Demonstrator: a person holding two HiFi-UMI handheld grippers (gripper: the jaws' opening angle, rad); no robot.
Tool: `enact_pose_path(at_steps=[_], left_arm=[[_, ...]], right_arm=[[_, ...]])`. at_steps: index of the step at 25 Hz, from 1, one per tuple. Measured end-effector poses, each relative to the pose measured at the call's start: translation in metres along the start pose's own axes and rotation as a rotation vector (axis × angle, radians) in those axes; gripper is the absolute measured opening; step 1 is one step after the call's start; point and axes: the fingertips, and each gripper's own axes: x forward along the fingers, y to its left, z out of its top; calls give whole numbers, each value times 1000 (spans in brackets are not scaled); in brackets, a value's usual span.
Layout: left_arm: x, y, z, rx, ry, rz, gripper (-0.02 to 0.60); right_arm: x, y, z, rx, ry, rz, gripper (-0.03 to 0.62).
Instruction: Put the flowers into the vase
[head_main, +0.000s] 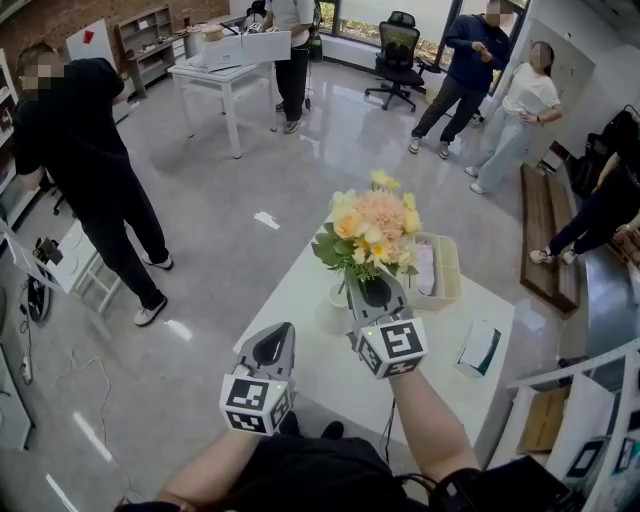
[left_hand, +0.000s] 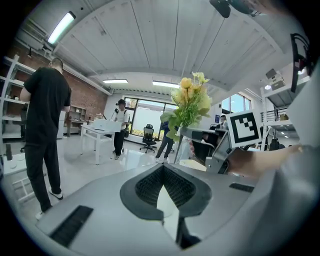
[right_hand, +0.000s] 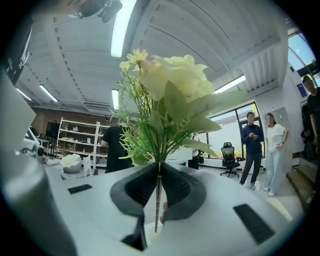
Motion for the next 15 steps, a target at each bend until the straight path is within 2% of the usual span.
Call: enact_pose_path(at_steps=[8,15], left_arm=[[2,2,-6,8,17,-6,3],[6,1,-3,9,17,-15,3]], right_arm=[[8,-6,-88,1,174,-38,32],[8,-11,-132,22,283,-52,32]])
